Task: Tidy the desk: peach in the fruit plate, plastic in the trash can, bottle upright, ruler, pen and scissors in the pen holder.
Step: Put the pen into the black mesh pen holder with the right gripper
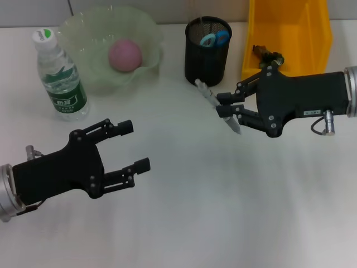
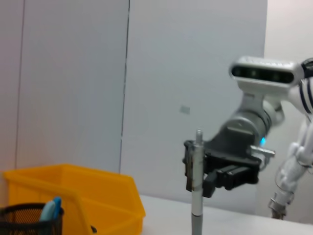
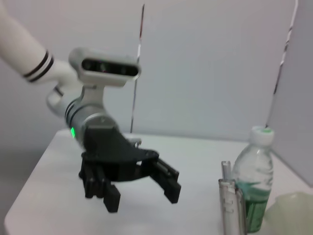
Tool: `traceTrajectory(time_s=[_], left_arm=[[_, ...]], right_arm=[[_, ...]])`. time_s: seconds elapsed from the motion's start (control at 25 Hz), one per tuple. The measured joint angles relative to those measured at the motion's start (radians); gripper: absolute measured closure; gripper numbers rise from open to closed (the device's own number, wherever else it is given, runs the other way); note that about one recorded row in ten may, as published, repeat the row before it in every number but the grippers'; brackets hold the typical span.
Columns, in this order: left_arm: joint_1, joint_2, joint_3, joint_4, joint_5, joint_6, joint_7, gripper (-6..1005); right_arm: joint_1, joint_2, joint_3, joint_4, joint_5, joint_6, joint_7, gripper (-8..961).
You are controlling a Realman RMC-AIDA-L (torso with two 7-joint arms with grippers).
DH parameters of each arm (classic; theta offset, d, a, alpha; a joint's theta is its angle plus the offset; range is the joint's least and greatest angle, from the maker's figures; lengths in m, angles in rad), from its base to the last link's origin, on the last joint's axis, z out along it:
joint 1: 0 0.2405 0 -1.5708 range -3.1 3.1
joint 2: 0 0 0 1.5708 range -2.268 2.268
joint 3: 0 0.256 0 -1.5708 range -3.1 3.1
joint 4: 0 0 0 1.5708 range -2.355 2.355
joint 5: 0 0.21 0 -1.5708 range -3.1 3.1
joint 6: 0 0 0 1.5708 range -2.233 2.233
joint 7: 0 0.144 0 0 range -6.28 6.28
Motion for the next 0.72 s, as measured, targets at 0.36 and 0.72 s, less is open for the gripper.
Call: traceTrajectory(time_s=[0.36, 0.72], left_arm=[[-0.001, -0.001, 0.0, -0.066, -0.068, -0.008, 0.055, 196], [0.003, -0.002, 0.0, -0.164, -0.097, -0.026, 0.145, 196]], right_arm=[[-0.037, 0.003, -0.001, 0.118, 0.122, 0.066, -0.078, 831], [-0.049, 0.005, -0.001, 0.257, 0.243, 0.118, -0.174, 830]])
